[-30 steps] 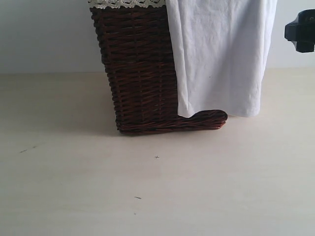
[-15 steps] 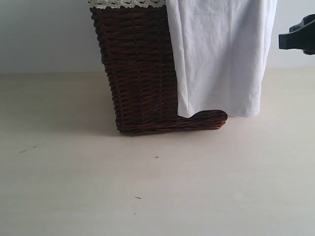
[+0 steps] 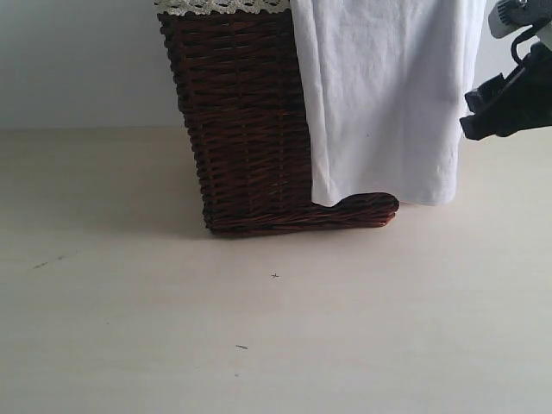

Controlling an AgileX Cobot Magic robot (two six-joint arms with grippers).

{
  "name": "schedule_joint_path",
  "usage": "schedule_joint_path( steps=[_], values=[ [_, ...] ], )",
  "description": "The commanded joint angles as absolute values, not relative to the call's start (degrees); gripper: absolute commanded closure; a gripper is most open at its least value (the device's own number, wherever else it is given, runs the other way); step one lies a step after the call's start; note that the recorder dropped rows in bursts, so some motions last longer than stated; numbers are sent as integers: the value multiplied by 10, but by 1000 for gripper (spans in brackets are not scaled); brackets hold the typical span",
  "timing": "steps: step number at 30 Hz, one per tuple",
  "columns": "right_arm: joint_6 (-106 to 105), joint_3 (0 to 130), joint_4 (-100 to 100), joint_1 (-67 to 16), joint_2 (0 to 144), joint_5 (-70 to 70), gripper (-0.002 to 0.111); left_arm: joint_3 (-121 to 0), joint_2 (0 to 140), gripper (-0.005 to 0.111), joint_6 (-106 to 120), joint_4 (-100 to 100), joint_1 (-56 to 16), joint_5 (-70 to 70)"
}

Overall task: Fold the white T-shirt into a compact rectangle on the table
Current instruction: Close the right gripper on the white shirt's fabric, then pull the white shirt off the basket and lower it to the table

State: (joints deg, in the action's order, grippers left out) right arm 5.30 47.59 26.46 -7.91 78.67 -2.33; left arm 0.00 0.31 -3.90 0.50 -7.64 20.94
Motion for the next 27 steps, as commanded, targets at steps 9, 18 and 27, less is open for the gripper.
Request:
schedule_joint_path(
  steps=[9,18,27],
  values=[
    [51,479,225,-80,844,70,82,0,0,107,-43,0,-80,203],
    [63,479,230,-80,873,79,42,0,0,107,-43,0,-80,203],
    [82,520,230,-80,926,122,53,0,0,107,-43,0,-80,203]
  ],
)
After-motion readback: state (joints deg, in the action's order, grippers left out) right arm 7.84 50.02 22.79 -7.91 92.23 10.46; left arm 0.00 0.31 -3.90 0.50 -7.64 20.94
